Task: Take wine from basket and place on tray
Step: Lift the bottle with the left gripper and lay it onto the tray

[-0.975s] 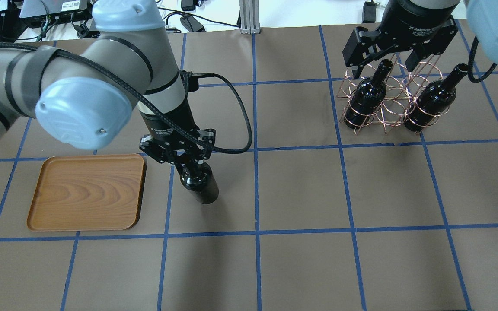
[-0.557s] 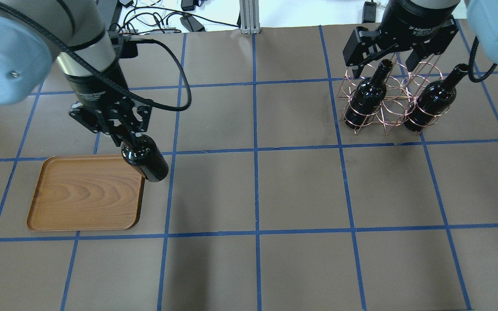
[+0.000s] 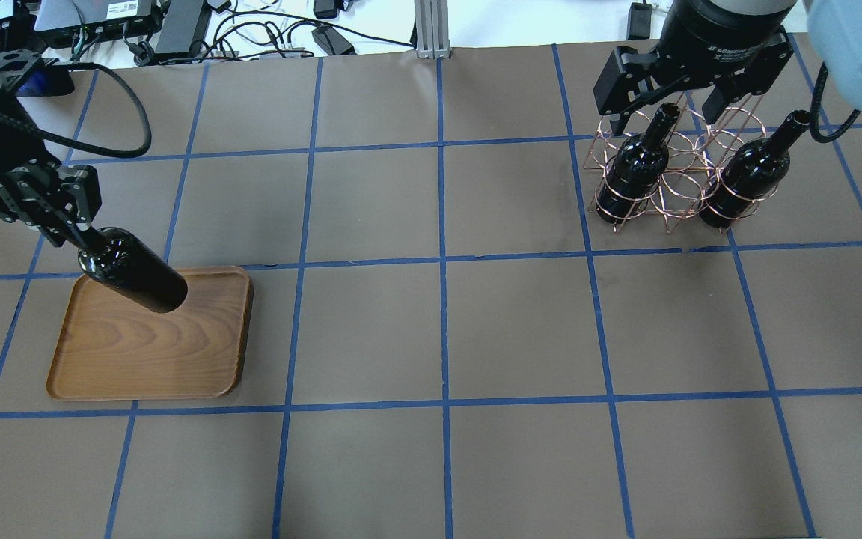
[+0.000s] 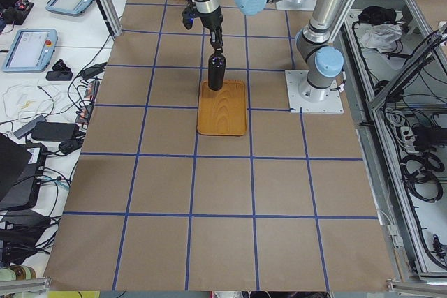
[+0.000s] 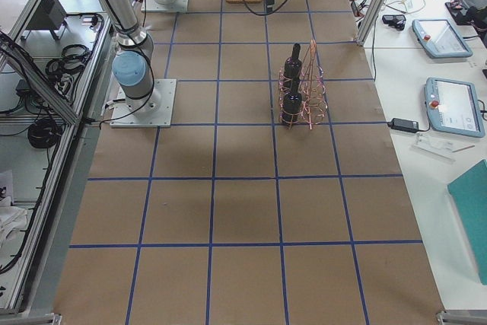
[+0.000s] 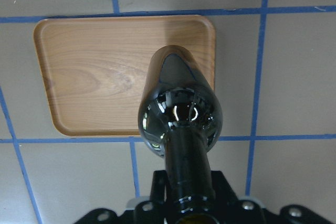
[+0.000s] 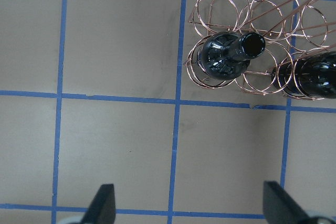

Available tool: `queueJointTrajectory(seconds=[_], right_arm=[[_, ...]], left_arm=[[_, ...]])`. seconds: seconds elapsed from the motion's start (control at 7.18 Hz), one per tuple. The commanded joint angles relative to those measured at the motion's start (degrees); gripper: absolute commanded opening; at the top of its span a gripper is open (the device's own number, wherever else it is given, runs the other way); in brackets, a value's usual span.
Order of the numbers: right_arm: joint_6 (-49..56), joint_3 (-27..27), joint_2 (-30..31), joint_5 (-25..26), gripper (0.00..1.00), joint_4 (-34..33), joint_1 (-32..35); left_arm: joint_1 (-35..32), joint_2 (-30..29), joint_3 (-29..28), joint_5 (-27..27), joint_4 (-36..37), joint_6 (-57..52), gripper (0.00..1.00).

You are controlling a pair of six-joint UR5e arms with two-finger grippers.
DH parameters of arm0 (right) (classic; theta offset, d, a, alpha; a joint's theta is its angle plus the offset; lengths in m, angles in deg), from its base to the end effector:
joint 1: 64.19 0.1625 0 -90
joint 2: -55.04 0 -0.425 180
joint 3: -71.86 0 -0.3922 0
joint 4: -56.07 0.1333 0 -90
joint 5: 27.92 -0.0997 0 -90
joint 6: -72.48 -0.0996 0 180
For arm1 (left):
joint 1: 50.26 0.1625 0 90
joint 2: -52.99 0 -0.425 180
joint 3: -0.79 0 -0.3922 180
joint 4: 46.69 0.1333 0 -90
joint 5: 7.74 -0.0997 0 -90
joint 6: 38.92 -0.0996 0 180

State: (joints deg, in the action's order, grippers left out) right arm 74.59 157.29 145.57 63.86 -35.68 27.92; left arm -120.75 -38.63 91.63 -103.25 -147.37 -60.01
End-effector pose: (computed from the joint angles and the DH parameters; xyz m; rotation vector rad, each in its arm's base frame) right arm 0.1484 -0.4924 0.5354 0.1114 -3.1030 0.1858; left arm 0.0431 -0.4923 0.4513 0.0601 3.1067 0.3875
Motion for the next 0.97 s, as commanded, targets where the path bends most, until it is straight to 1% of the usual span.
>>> queueJointTrajectory(seconds=[0.0, 0.14, 0.42, 0.56, 0.7, 0.84], right_arm=[[0.00, 0.00, 0.00, -0.02, 1.00, 0.00, 0.00], [0.00, 0.00, 0.00, -0.02, 1.00, 0.00, 0.00], [0.00, 0.00, 0.00, -0.02, 1.00, 0.09, 0.00], [-0.09, 0.00, 0.00, -0.02, 1.00, 0.00, 0.00], [-0.78, 0.00, -0.08, -0.02, 1.00, 0.00, 0.00], [-3.31, 0.00, 0.00, -0.02, 1.00, 0.09, -0.09]], left_arm=[[3.43, -0.83, 3.80, -0.20, 3.53, -5.80, 0.00], [4.73, -1.19, 4.78, -0.20, 5.12, -6.50, 0.00], [7.20, -2.76, 4.97, -0.29, 5.31, -8.18, 0.00], [7.21, -3.56, 5.23, -0.12, 5.40, -8.01, 0.00], [7.21, -4.09, 5.23, -0.11, 5.66, -8.09, 0.44], [7.21, -4.44, 4.88, -0.03, 5.93, -7.48, 0.99]])
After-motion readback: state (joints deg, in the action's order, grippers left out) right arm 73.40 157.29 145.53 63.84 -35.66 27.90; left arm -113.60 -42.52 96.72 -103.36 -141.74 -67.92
